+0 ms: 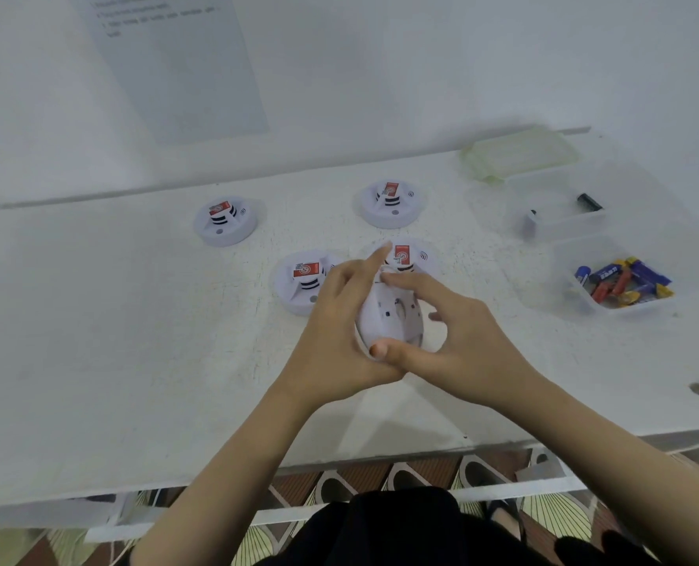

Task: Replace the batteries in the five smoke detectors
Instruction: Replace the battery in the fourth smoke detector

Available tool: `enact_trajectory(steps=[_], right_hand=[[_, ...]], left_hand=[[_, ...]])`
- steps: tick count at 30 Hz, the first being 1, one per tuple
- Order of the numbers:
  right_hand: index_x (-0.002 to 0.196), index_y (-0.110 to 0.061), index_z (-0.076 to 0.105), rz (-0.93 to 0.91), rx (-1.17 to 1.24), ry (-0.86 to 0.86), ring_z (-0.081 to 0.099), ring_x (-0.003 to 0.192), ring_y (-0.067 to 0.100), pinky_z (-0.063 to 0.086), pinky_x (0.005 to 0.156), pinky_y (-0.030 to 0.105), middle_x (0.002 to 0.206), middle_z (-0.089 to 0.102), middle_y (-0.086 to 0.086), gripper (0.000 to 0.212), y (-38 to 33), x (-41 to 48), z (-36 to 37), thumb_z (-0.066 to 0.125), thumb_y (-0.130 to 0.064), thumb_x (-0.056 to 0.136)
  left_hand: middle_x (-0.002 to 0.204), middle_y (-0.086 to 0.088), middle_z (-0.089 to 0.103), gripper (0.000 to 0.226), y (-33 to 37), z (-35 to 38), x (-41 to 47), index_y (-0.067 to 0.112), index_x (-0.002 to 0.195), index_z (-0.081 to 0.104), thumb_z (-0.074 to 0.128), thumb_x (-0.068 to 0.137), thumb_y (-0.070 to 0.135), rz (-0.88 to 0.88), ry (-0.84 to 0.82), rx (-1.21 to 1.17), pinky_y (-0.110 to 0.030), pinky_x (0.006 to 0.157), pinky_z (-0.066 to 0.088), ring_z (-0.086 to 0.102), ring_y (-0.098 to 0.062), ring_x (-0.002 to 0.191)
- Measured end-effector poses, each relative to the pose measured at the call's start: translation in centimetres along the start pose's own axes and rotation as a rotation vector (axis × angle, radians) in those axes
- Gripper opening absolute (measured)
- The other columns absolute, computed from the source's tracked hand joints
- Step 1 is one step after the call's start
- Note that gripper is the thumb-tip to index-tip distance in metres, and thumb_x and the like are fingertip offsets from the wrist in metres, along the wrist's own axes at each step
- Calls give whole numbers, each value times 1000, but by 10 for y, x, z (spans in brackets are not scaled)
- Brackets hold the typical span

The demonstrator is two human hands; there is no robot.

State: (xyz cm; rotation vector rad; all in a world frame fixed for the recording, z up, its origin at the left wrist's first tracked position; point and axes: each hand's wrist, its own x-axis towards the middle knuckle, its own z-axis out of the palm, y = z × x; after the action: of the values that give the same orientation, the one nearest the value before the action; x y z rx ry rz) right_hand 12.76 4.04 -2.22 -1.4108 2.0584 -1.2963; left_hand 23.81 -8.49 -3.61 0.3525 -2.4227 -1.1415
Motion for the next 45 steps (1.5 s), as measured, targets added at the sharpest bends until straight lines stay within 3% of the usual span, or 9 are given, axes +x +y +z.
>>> enact_trajectory(steps=[4,9,14,17,20,29,35,39,45], right_hand=[[116,-36,51,125,171,62,58,100,-7,51,77,13,111,60,-21,52,-3,1,2,79,-30,73],[112,-19,60,285,605,98,71,82,19,57,66,29,90,74,3,31,1,1,-1,52,-1,88],[115,-9,61,410,971,168,66,97,29,58,72,37,107,70,11,38,13,0,4,34,4,92],[119,-11,58,471,1029,199,65,100,28,58,78,40,112,68,10,36,22,1,5,33,0,95],[121,-15,57,502,970,170,64,103,28,55,85,47,115,67,9,39,31,0,6,33,-2,93],[108,-9,59,542,854,-16,62,76,26,56,67,30,93,65,21,33,32,6,-5,42,-34,94],[113,-12,61,454,637,-339,61,71,26,52,55,25,97,65,26,48,34,16,-13,53,-48,82],[117,-8,58,498,831,-277,65,70,23,55,55,26,99,68,18,49,38,18,-9,55,-37,77],[125,-14,49,506,878,-80,66,96,27,58,75,37,117,63,15,55,46,13,6,60,-31,74]], left_hand=[[132,14,42,121,4,5,1,40,149,7,87,60,20,-38,24,-88,-10,94,41,47,3,122],[136,19,42,118,2,11,1,43,145,10,90,62,22,-51,33,-90,-7,97,37,40,9,127],[130,39,35,102,-1,12,-1,43,136,23,90,62,23,-153,59,-156,0,93,35,35,25,120],[115,21,64,79,-11,9,-4,42,123,45,89,64,12,-293,22,-342,-17,81,53,63,-1,105],[108,-3,72,71,-18,8,-8,27,125,54,83,63,10,-351,14,-516,-28,79,57,70,-18,98],[96,2,75,48,-34,-3,-4,14,117,59,67,69,12,-446,87,-782,-27,74,56,70,-14,89],[107,0,73,41,-25,-17,12,22,116,65,59,76,19,-487,-135,-754,-27,75,57,68,-16,97],[118,-9,69,57,-20,-6,14,15,125,59,70,73,35,-530,-39,-813,-38,83,57,67,-24,104],[117,-6,69,71,-25,14,-1,18,127,53,81,62,12,-453,83,-783,-26,78,55,68,-20,105]])
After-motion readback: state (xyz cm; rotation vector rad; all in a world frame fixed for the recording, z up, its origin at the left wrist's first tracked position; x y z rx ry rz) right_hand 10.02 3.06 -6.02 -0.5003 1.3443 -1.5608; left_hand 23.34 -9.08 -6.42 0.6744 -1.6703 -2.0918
